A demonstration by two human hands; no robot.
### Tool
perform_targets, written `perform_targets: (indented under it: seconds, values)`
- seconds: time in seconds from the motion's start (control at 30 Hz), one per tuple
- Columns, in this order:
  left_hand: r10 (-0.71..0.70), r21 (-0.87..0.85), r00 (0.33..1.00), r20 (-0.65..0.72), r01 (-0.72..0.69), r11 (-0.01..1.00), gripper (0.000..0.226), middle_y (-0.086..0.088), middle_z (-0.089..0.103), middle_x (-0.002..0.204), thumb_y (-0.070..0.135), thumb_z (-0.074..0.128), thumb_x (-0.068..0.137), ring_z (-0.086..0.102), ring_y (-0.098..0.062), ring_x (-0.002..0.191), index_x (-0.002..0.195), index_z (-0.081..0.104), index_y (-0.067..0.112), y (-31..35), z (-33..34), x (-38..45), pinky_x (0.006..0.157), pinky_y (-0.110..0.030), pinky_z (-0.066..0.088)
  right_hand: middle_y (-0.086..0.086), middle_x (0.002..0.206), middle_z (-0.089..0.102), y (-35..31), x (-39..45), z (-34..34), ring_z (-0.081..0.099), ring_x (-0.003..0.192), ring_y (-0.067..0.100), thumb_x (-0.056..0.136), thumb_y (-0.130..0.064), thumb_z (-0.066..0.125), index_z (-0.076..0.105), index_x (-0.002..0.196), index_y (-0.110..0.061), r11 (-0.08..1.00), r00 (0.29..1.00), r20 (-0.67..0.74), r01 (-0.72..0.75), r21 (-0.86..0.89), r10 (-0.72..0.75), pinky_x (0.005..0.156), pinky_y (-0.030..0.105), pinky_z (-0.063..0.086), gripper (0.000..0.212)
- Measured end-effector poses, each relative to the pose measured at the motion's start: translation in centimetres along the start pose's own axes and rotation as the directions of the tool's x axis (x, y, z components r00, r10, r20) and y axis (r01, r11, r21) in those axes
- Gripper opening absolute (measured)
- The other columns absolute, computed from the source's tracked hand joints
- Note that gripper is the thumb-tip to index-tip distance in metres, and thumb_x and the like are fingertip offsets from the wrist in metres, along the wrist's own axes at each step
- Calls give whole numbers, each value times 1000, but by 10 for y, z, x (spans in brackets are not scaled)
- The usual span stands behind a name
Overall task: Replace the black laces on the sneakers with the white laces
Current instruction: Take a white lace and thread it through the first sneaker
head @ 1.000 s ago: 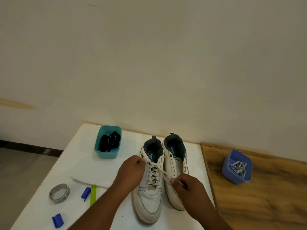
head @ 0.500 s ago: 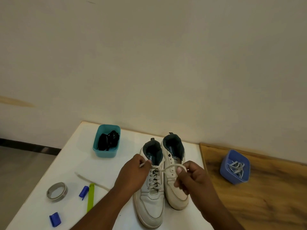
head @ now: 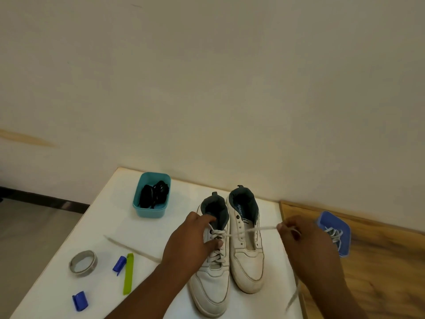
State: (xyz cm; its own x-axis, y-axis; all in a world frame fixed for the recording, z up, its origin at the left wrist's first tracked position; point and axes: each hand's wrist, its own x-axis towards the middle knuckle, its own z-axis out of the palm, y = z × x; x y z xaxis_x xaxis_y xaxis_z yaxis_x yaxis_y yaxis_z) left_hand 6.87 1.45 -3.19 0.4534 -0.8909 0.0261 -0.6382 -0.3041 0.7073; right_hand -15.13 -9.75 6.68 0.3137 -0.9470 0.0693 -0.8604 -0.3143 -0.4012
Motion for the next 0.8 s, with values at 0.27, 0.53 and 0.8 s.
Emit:
perform_targets:
  seconds: [0.27,0.53,0.8]
  values:
    - [106,197,987,-120,-81,977,20,17,59,102,54,52,96,58,-7,90,111,51,40,1,-10,-4,82,-30,52,-13,135,50,-20,-7,73,50,120,10,93,-52,64,66,125,-35,920,919,116,386,-69,-377,95,23,46,37]
    - [100,262,990,-96,-72,962,13,16,62,88,48,51,98,58,-8,80,97,58,37,-5,-3,-4,78,-31,51,-15,101,55,-19,-4,107,53,87,5,100,-38,55,65,98,-31,906,898,119,422,35,-423,79,18,47,12]
    - [31,471,999,-39,-9,882,9,8,63,98,33,45,102,59,-14,86,107,51,29,2,-8,-3,72,-31,39,-13,110,51,-8,3,95,53,81,6,102,-37,52,61,96,-31,911,918,139,390,-135,-372,65,13,41,12]
